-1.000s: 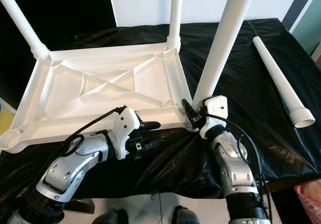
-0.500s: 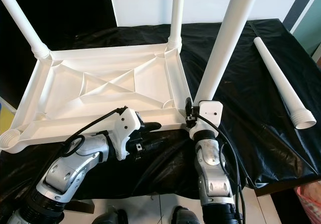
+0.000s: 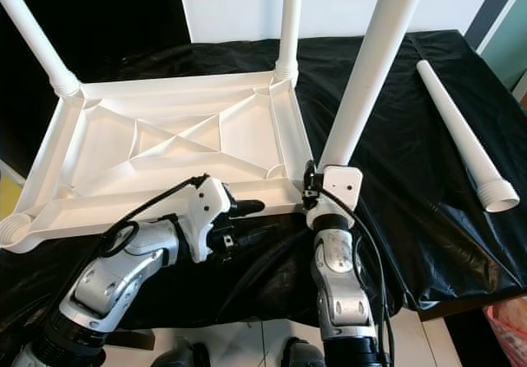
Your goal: Building children table
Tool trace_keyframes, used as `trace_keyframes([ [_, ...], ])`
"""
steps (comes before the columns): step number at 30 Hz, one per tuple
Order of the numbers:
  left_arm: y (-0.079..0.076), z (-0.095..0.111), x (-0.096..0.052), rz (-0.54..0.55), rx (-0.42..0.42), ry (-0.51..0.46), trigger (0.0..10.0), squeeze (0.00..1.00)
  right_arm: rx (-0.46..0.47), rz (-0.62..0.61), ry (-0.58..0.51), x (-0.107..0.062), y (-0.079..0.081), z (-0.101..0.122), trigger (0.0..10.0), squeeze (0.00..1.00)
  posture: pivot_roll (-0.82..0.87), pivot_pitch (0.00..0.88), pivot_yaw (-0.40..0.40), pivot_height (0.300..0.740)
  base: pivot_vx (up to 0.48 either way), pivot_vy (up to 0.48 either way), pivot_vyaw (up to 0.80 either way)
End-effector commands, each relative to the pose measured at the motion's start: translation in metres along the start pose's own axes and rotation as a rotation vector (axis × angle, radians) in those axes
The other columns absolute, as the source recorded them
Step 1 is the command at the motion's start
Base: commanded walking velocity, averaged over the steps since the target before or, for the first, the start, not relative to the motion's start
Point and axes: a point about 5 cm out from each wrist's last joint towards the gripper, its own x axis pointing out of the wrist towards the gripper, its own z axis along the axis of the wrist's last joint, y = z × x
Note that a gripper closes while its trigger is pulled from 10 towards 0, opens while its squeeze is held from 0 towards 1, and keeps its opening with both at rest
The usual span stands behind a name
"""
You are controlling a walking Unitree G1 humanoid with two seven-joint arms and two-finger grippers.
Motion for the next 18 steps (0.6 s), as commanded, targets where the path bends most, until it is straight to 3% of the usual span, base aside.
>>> trace_keyframes([
  [1, -0.002, 0.0, -0.001, 0.001, 0.003, 0.003, 10.0, 0.0, -0.009, -0.013, 0.083, -0.007, -0.005, -0.017, 10.0, 1.0, -0.07, 0.158, 0.032, 0.74, 0.0, 0.0, 0.0],
  [8, -0.001, 0.0, -0.001, 0.006, 0.004, 0.002, 10.0, 0.0, -0.014, 0.031, 0.034, -0.005, -0.012, -0.01, 10.0, 1.0, -0.07, 0.157, 0.036, 0.74, 0.0, 0.0, 0.0],
  [10, -0.001, 0.0, -0.002, 0.007, 0.005, 0.004, 10.0, 0.0, -0.027, 0.09, 0.001, -0.004, -0.024, -0.006, 10.0, 1.0, -0.07, 0.156, 0.039, 0.74, 0.0, 0.0, 0.0],
  [14, 0.0, 0.0, -0.002, 0.006, 0.005, 0.005, 10.0, 0.0, -0.029, 0.148, -0.017, -0.004, -0.032, -0.003, 10.0, 1.0, -0.07, 0.156, 0.041, 0.74, 0.0, 0.0, 0.0],
  [17, 0.0, -0.001, -0.001, 0.002, 0.006, 0.004, 10.0, 0.0, -0.031, 0.267, -0.019, -0.001, -0.037, -0.002, 10.0, 1.0, -0.09, 0.152, 0.048, 0.74, 0.0, 0.0, 0.0],
  [18, 0.0, -0.001, 0.0, -0.003, 0.01, 0.005, 10.0, 0.0, -0.03, 0.338, -0.018, 0.001, -0.038, -0.001, 10.0, 0.0, -0.09, 0.151, 0.049, 0.74, 0.0, 0.0, 0.0],
])
